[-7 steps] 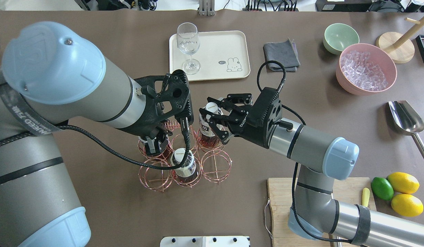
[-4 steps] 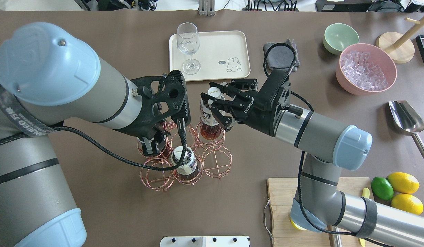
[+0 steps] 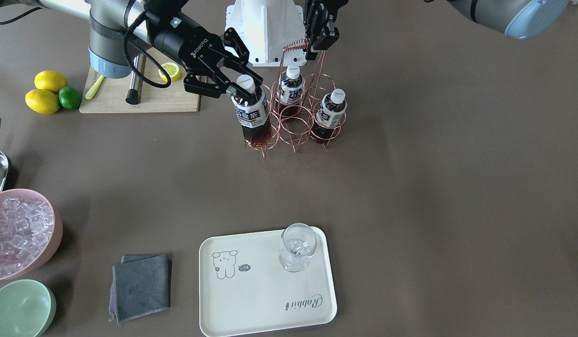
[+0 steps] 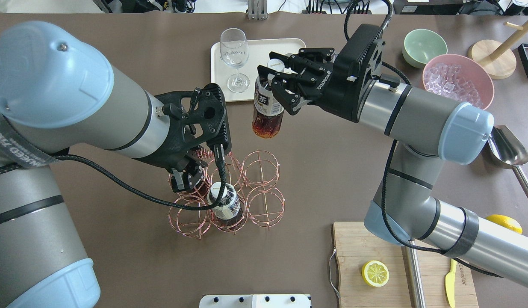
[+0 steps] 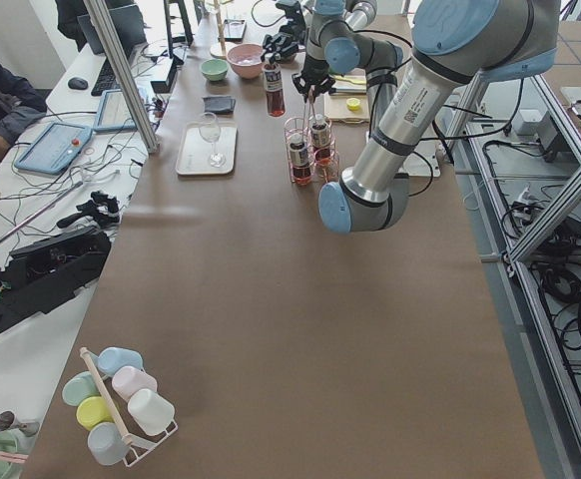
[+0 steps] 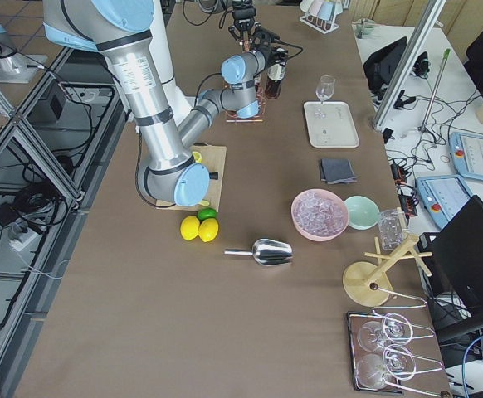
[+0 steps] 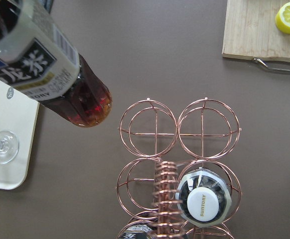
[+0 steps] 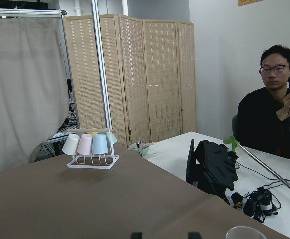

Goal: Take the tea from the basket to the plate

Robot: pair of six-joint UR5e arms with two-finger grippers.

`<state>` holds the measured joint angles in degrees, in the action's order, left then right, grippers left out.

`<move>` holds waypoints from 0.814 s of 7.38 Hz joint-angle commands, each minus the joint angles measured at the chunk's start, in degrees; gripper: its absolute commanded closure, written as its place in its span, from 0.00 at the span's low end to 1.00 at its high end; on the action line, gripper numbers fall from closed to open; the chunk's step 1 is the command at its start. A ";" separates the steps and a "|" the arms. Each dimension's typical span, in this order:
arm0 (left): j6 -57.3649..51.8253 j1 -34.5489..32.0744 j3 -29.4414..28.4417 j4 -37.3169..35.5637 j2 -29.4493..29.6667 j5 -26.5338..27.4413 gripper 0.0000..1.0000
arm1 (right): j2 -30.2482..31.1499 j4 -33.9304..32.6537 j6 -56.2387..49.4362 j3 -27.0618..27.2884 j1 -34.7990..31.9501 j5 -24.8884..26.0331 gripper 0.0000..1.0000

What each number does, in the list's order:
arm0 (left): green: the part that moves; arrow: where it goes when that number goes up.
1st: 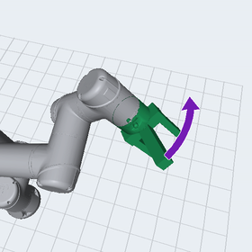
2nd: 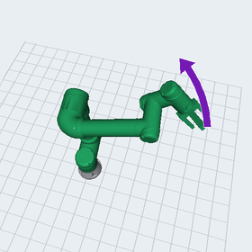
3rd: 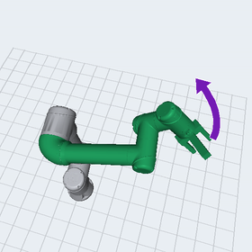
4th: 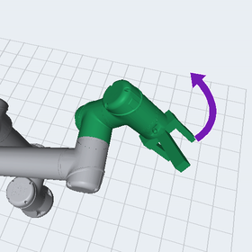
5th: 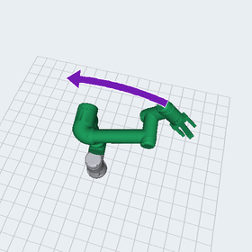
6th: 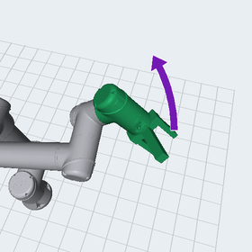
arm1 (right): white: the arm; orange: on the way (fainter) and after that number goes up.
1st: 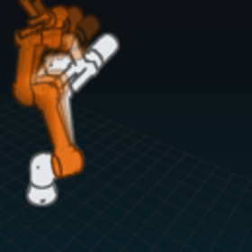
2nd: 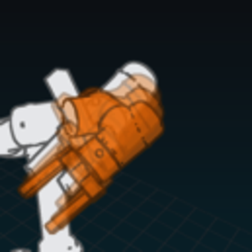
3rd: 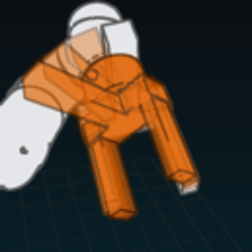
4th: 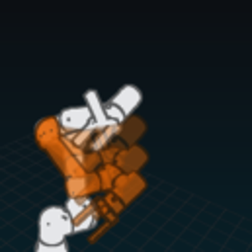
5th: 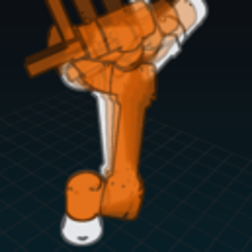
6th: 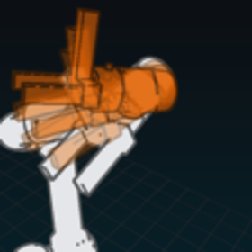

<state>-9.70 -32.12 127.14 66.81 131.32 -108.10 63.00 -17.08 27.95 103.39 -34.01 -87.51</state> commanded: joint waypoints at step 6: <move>-4.36 -7.51 0.56 -2.47 0.17 -1.49 1.00 | -8.04 11.05 1.05 -22.09 -8.69 2.25 1.00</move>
<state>-12.24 -36.55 127.46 65.51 131.46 -108.51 58.97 -14.36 28.80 93.61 -40.10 -85.91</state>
